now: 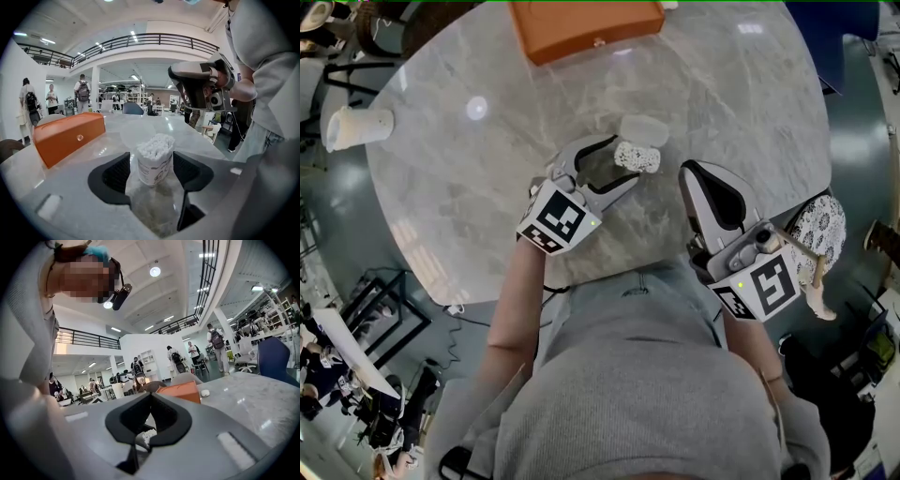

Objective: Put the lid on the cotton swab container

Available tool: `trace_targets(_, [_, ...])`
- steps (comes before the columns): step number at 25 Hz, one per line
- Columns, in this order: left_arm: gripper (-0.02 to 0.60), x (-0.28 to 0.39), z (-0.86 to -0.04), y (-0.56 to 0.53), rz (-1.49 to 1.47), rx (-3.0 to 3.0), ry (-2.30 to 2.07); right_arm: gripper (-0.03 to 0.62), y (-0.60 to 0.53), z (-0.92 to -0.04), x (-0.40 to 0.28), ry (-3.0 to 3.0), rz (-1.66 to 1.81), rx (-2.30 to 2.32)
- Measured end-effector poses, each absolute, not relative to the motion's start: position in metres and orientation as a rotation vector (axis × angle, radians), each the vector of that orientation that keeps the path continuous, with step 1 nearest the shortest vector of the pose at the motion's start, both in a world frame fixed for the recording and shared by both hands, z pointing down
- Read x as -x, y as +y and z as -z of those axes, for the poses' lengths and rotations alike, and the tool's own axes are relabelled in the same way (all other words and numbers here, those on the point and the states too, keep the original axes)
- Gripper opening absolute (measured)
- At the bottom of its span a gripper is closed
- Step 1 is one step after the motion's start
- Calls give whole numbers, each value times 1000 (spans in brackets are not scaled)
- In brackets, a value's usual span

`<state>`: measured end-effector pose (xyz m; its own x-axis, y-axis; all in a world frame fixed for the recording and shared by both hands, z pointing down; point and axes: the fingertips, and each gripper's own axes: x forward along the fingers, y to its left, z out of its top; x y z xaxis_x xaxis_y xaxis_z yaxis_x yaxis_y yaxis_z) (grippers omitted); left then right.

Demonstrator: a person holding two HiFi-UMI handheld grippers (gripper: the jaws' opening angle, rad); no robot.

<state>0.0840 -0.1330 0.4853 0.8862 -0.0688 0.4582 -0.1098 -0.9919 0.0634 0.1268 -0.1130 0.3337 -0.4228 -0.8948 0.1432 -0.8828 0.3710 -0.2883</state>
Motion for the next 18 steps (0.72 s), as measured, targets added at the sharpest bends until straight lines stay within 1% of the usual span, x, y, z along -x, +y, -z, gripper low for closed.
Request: trace_targets(18, [293, -106, -498, -126, -747, -2956, -87, 0, -108, -335, -140, 2538, 498, 1727])
